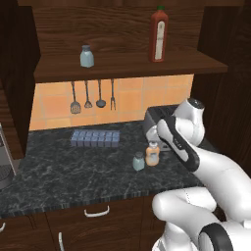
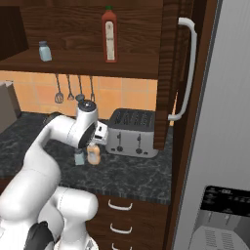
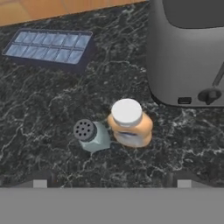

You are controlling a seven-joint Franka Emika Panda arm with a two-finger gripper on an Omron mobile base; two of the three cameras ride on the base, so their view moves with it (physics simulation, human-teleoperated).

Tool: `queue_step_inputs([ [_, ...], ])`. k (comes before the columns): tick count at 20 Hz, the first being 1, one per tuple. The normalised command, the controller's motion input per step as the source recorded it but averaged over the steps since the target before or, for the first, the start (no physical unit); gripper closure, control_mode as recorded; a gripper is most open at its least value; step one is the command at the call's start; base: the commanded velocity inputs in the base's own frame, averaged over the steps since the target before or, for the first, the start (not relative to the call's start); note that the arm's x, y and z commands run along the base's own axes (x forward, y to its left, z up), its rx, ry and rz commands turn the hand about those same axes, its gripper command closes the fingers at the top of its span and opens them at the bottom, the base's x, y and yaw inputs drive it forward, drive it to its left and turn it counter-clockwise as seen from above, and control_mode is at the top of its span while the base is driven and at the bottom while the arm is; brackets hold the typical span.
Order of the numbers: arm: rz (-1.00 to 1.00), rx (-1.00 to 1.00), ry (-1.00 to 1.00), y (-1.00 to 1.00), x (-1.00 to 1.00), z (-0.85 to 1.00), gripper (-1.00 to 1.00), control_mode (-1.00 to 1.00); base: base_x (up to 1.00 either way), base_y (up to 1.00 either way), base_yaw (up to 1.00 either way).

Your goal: Put the shaker and condiment bottle from the counter next to their counterparts in the cabinet.

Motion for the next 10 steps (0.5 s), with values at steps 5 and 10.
queue_step_inputs([
  [5, 0.00, 0.02, 0.02, 0.04, 0.07, -0.10, -1.00, -1.00, 0.00, 0.00, 0.00],
  [10, 0.00, -0.05, 0.15, 0.00, 0.09, -0.79, -1.00, -1.00, 0.00, 0.00, 0.00],
])
